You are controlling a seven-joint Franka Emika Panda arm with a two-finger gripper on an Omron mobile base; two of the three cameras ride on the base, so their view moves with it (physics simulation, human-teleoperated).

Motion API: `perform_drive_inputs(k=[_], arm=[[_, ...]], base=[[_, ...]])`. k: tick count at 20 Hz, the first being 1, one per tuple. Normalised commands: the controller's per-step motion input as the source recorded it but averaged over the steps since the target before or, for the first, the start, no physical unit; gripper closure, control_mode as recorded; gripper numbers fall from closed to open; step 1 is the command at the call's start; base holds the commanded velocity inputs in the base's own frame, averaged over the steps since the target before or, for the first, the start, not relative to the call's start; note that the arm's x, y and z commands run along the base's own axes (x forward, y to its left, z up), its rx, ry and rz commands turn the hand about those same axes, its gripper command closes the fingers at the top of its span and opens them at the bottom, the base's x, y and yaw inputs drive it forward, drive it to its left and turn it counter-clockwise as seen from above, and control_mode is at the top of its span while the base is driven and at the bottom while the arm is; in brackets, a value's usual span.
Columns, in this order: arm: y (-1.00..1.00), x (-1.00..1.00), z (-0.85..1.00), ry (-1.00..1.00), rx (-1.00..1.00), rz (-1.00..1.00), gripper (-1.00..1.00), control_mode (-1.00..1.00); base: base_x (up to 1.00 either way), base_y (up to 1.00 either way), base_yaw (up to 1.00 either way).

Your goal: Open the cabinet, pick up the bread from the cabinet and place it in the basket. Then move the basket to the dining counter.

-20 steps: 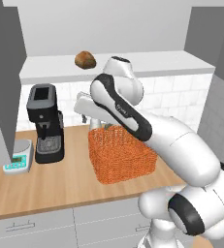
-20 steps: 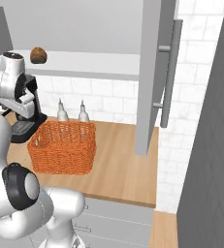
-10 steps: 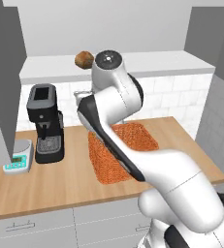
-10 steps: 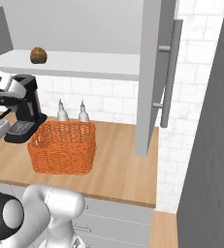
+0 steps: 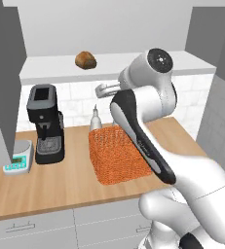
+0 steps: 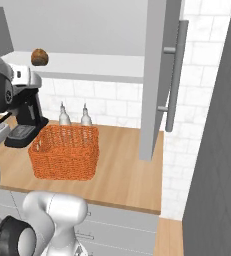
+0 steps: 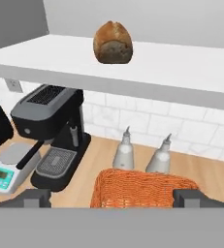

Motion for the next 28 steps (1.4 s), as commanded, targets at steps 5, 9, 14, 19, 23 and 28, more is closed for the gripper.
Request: perform_drive_inputs(k=[5, 9, 14, 19, 23, 28], arm=[[-0.27, 0.14, 0.04, -0.01, 0.27, 0.03, -1.0, -1.0], [0.0, 0.08, 0.03, 0.0, 0.08, -0.05, -1.0, -1.0], [0.0, 0.21, 0.4, -0.02, -0.01, -0.02, -1.0, -1.0], [0.0, 0.2, 0.5, 0.0, -0.01, 0.0, -1.0, -1.0], [0.08, 0.26, 0.15, -0.02, -0.13, 0.0, -1.0, -1.0], [0.08, 0.57, 0.04, -0.01, -0.11, 0.0, -1.0, -1.0]], base=[[0.0, 0.0, 0.0], [0.0, 0.0, 0.0], [0.0, 0.0, 0.0], [0.0, 0.0, 0.0], [0.0, 0.0, 0.0], [0.0, 0.0, 0.0]])
